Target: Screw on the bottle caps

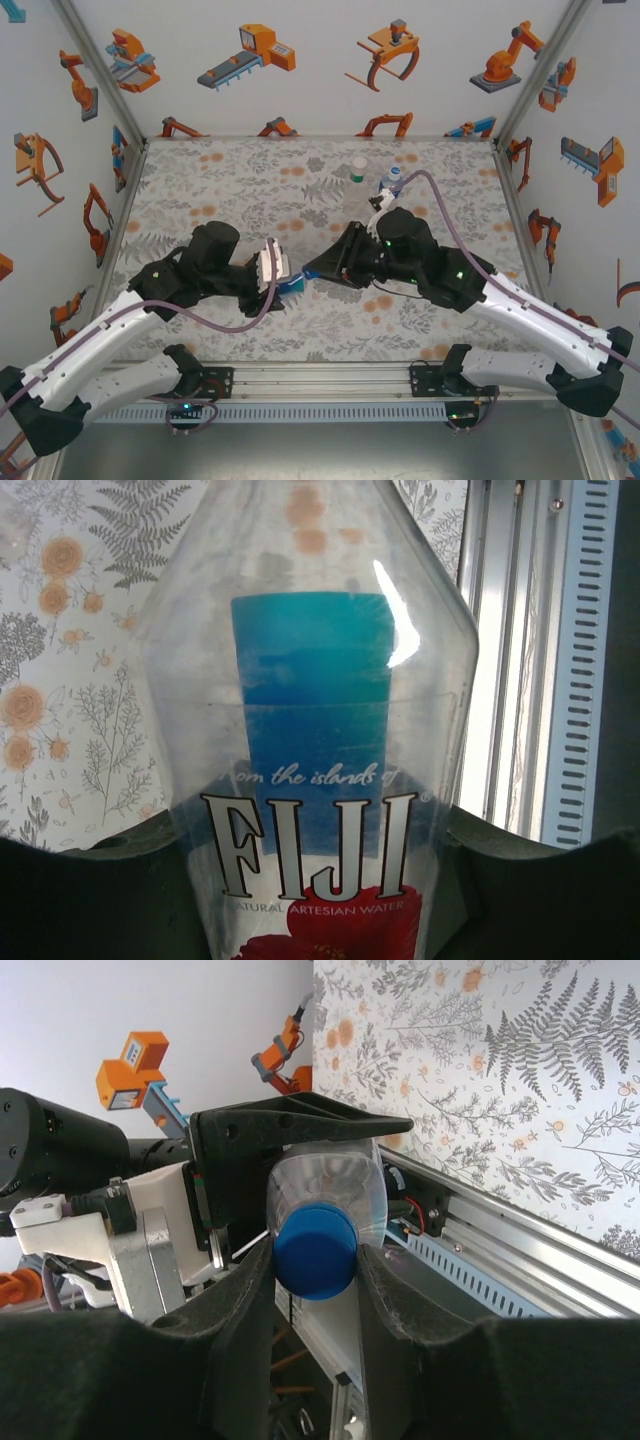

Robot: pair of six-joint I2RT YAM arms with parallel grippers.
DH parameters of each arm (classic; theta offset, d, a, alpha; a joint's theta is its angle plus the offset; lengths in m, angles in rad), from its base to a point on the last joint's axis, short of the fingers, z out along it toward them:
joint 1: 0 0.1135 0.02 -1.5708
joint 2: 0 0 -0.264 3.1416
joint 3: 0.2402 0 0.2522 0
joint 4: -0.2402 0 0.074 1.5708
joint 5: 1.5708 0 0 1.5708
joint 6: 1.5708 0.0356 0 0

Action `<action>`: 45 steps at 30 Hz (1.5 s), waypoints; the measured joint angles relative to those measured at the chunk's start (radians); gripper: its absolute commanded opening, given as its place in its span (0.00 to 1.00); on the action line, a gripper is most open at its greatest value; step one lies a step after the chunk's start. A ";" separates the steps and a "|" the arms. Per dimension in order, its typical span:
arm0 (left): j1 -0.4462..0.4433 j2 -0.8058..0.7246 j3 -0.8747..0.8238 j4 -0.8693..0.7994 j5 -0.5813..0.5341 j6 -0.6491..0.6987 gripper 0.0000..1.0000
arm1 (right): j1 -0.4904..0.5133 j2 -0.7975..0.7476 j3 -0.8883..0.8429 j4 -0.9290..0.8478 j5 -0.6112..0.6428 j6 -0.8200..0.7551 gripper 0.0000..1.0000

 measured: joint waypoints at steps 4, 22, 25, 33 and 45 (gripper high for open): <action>0.000 0.008 0.000 0.043 0.017 0.000 0.03 | 0.004 0.002 0.049 -0.045 0.024 -0.062 0.30; -0.002 -0.024 0.001 0.052 0.086 0.001 0.03 | 0.004 -0.036 0.281 -0.099 -0.070 -1.019 0.51; -0.002 -0.035 0.001 0.043 0.093 0.001 0.03 | 0.004 -0.013 0.320 -0.135 -0.140 -1.212 0.51; -0.002 -0.068 0.008 0.006 0.120 0.001 0.02 | 0.004 0.065 0.380 -0.241 -0.372 -1.612 0.52; -0.002 -0.094 0.021 -0.025 0.173 0.001 0.02 | 0.004 0.105 0.399 -0.258 -0.534 -1.760 0.48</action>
